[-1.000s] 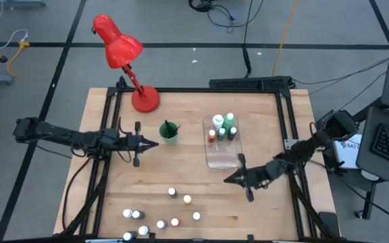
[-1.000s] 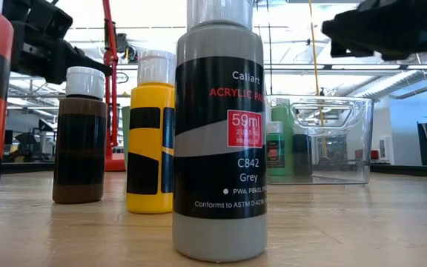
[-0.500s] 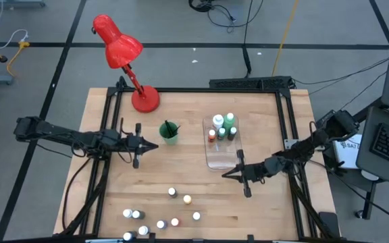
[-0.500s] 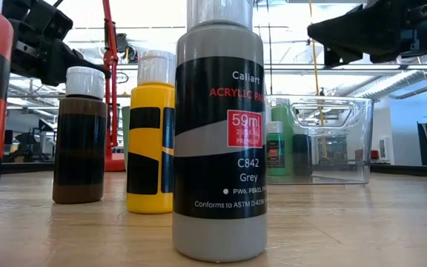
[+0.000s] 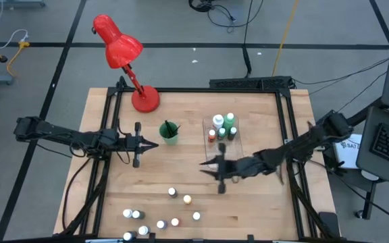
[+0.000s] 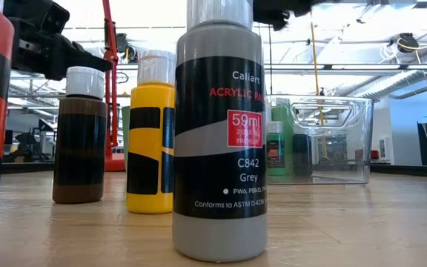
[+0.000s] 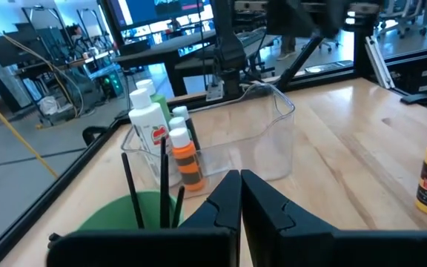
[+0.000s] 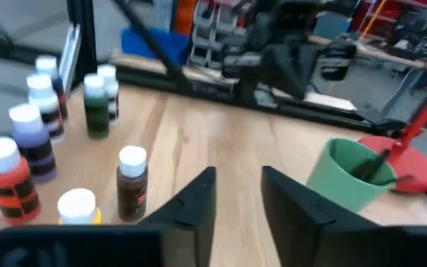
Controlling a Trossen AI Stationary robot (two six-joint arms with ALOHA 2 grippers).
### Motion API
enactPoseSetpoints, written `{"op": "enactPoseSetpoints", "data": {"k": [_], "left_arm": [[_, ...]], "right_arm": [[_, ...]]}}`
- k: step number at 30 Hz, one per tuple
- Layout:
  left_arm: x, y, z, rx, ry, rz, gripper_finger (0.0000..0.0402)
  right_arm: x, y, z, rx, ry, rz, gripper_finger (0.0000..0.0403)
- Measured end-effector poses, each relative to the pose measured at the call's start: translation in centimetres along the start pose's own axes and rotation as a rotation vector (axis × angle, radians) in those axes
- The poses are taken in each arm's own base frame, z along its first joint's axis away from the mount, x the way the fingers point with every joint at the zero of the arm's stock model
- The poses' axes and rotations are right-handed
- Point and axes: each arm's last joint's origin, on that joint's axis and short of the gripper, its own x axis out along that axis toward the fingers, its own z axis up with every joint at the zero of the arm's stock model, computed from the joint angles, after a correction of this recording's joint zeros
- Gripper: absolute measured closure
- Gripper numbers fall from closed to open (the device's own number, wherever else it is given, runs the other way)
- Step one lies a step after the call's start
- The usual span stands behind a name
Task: Pick & Place Paint Supplies
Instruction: Put the small gray paint bottle into the transparent bin
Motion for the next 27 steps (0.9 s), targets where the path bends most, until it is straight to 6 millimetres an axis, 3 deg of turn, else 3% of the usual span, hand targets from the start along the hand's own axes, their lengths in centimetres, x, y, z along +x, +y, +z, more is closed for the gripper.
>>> {"op": "enactPoseSetpoints", "data": {"k": [5, 11, 21, 27], "left_arm": [[0.0, 0.0, 0.0, 0.010, 0.001, 0.000, 0.0387], [0.0, 0.0, -0.1, 0.004, 0.012, -0.003, 0.0387], [0.0, 0.0, -0.1, 0.002, 0.014, -0.003, 0.0387], [0.0, 0.0, -0.1, 0.002, 0.014, -0.003, 0.0387]], "right_arm": [[3.3, 2.1, 1.7, -0.064, -0.030, 0.118, 0.0235], [5.8, 4.2, 0.5, -0.008, 0.016, 0.232, 0.0179], [7.4, 5.7, -2.5, 0.047, 0.075, 0.310, 0.0183], [8.1, 5.0, -3.0, 0.179, 0.106, 0.286, 0.0190]]}}
